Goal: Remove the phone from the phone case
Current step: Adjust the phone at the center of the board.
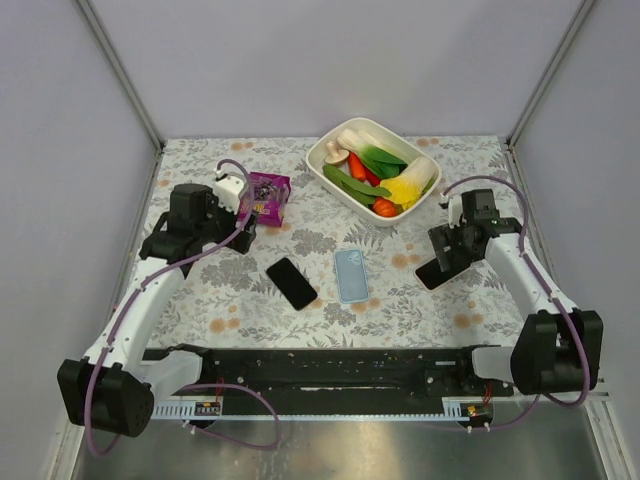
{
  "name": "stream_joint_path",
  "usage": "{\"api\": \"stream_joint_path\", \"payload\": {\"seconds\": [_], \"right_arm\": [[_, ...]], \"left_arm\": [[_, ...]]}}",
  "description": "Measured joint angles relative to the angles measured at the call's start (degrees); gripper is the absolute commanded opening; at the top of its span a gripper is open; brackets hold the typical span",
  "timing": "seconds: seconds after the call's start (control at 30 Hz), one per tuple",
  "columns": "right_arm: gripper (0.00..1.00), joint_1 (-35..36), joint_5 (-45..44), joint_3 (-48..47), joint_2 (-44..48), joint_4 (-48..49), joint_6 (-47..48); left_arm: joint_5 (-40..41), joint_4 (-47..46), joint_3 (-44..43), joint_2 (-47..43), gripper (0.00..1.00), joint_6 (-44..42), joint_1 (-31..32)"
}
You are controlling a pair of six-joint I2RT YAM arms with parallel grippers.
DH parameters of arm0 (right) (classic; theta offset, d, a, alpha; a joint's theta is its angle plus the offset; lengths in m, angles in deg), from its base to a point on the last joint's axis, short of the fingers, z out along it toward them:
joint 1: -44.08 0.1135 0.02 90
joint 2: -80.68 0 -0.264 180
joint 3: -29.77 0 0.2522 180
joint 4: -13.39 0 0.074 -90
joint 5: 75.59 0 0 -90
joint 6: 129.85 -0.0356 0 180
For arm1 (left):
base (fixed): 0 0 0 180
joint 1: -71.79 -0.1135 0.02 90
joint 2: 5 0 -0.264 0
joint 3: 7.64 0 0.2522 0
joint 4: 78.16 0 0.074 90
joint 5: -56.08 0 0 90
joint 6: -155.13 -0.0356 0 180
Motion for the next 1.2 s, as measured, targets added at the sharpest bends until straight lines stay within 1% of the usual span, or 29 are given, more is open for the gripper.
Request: {"api": "stream_joint_path", "payload": {"seconds": [0.13,0.27,0.43,0.57,0.73,0.97,1.2], "right_arm": [[1.00,-4.74,2.21,0.37,-4.00,-2.27,1.84],[0.99,-5.25,3.52,1.55,-6.93,-2.51,5.49],[0.99,-6.88,5.20,2.49,-8.96,-2.64,12.15],[0.99,-7.76,5.49,2.32,-12.48,-2.73,17.59],[1.00,-9.81,5.86,-0.09,-18.84,-2.78,22.88],[1.00,-11.61,6.12,-4.42,-24.26,-1.86,28.76],[1.00,-11.96,7.96,-5.86,-26.67,-2.38,32.76]], "left_arm": [[0.35,-0.02,0.15,-1.70,0.99,1.16,-0.02],[0.31,0.02,0.15,-2.91,0.99,2.19,-0.02],[-0.17,0.20,0.15,-3.48,0.99,2.45,-0.02],[-1.01,0.46,0.15,-3.45,0.99,2.73,-0.02],[-1.66,1.01,0.15,-3.08,0.99,3.02,-0.02],[-2.08,1.11,0.15,-2.69,0.99,3.02,-0.02],[-2.27,1.18,0.15,-1.75,0.99,2.99,-0.02]]}}
